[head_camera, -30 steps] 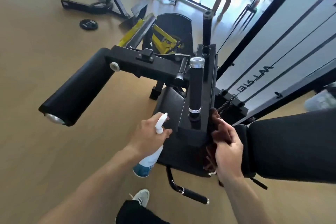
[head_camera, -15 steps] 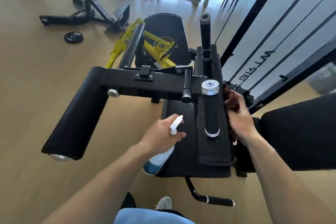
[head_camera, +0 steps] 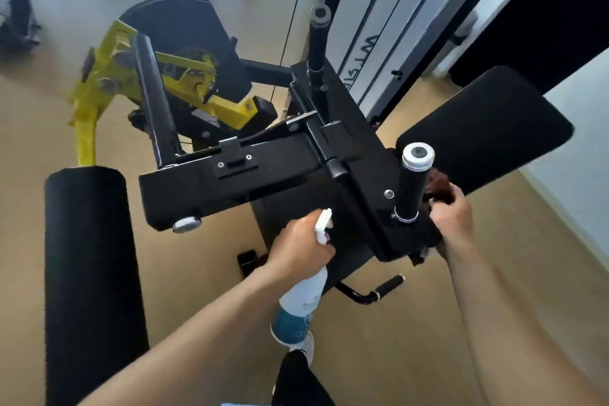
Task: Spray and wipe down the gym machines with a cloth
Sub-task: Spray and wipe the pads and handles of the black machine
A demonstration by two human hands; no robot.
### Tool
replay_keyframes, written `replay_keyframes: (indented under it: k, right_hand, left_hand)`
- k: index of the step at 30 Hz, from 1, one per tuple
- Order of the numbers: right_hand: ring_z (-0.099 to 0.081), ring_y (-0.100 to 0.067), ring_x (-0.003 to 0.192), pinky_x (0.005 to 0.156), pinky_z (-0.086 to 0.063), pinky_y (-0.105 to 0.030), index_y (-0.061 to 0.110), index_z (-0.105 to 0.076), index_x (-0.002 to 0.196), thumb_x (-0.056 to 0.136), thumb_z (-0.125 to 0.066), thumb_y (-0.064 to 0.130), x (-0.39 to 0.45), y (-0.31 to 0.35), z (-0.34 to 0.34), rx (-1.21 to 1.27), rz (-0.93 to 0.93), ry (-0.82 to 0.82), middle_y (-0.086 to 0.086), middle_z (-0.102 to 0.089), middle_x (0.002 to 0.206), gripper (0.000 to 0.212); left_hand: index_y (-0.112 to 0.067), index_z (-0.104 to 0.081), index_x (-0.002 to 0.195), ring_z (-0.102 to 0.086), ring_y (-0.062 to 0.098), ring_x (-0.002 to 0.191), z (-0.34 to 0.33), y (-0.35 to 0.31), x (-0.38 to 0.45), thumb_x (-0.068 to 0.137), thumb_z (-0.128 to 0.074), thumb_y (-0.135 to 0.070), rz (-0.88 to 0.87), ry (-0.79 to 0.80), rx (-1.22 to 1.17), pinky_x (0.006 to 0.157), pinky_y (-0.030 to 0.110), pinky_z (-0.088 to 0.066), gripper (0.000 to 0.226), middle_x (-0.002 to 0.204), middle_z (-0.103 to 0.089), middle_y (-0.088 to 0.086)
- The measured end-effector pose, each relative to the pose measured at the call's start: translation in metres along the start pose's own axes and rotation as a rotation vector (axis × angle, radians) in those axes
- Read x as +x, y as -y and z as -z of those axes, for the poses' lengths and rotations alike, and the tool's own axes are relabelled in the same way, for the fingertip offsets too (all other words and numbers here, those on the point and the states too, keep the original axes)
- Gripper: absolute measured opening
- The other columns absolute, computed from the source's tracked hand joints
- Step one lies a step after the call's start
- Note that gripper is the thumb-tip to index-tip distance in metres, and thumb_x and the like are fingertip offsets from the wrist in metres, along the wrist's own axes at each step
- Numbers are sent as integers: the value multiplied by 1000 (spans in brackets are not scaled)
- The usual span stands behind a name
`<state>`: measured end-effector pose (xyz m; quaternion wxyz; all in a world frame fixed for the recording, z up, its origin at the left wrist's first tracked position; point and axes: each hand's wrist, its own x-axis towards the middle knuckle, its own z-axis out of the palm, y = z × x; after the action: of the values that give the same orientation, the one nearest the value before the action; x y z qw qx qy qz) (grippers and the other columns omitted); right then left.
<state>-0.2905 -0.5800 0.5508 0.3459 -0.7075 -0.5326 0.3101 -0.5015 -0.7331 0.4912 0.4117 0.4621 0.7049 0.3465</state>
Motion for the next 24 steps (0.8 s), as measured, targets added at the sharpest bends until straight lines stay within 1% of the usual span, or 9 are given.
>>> replay_keyframes:
  k: [2, 4, 6, 8, 9, 11, 16, 19, 24]
  right_hand:
    - [-63, -22, 97, 61, -48, -11, 14, -69, 114, 94, -50, -5, -19, -11, 3, 185, -133, -173, -3, -69, 109, 34]
    - [-57, -25, 82, 53, -48, -20, 20, -64, 95, 93, -45, -10, -43, -34, 5, 307, -273, -257, -6, -62, 93, 36]
    - [-56, -28, 72, 61, -50, -35, 24, -57, 89, 92, -41, -12, -68, -70, 5, 338, -434, -229, -16, -59, 93, 40]
    - [-63, -35, 81, 77, -58, -53, 23, -61, 102, 94, -41, -11, -89, -112, 4, 343, -538, -147, -24, -63, 106, 40]
    - [-65, -37, 86, 80, -58, -54, 19, -64, 112, 94, -42, -11, -101, -127, 1, 327, -582, -103, -25, -65, 109, 40]
    - [-66, -35, 82, 70, -56, -42, 9, -62, 127, 96, -45, -10, -125, -145, -5, 310, -645, -34, -22, -66, 102, 40]
    - [-64, -32, 65, 55, -54, -35, 1, -57, 133, 98, -48, -11, -175, -162, -20, 398, -774, 51, -19, -64, 81, 38]
    - [-67, -35, 70, 61, -54, -38, 1, -57, 131, 99, -50, -9, -199, -173, -23, 370, -789, 80, -22, -67, 84, 35]
    - [-71, -39, 77, 73, -59, -48, 1, -57, 124, 97, -55, -6, -213, -178, -20, 340, -765, 102, -26, -70, 91, 27]
  left_hand:
    - [-33, -57, 95, -65, 17, 83, 1, 1, -3, 81, -65, -16, -6, 42, 15, 70, 41, -61, 23, 93, -66, -8]
    - [-31, -58, 90, -64, 16, 79, -1, 1, -6, 82, -66, -15, 6, 63, 23, 65, 37, -58, 20, 88, -65, -6]
    - [-32, -57, 87, -64, 14, 78, -2, 0, -8, 83, -67, -15, 17, 77, 26, 63, 33, -56, 19, 86, -65, -6]
    - [-31, -58, 91, -65, 15, 80, -2, 0, -9, 83, -67, -15, 14, 89, 20, 68, 36, -59, 20, 89, -66, -5]
    - [-30, -58, 95, -65, 15, 81, -2, -1, -10, 83, -66, -15, 12, 89, 13, 70, 37, -60, 21, 91, -66, -5]
    - [-29, -58, 95, -65, 16, 80, 1, -2, -12, 82, -65, -15, 24, 75, 7, 70, 38, -60, 21, 90, -65, -4]
    - [-30, -59, 96, -65, 16, 82, 1, -8, -21, 82, -63, -15, 26, 60, 63, 68, 36, -59, 21, 93, -66, -5]
    - [-31, -58, 101, -64, 18, 86, -9, -14, -37, 80, -62, -14, -42, 99, 133, 69, 38, -59, 27, 100, -66, -7]
    - [-28, -59, 95, -63, 20, 86, -25, -16, -54, 83, -65, -16, -33, 96, 120, 70, 38, -59, 19, 94, -63, -5]
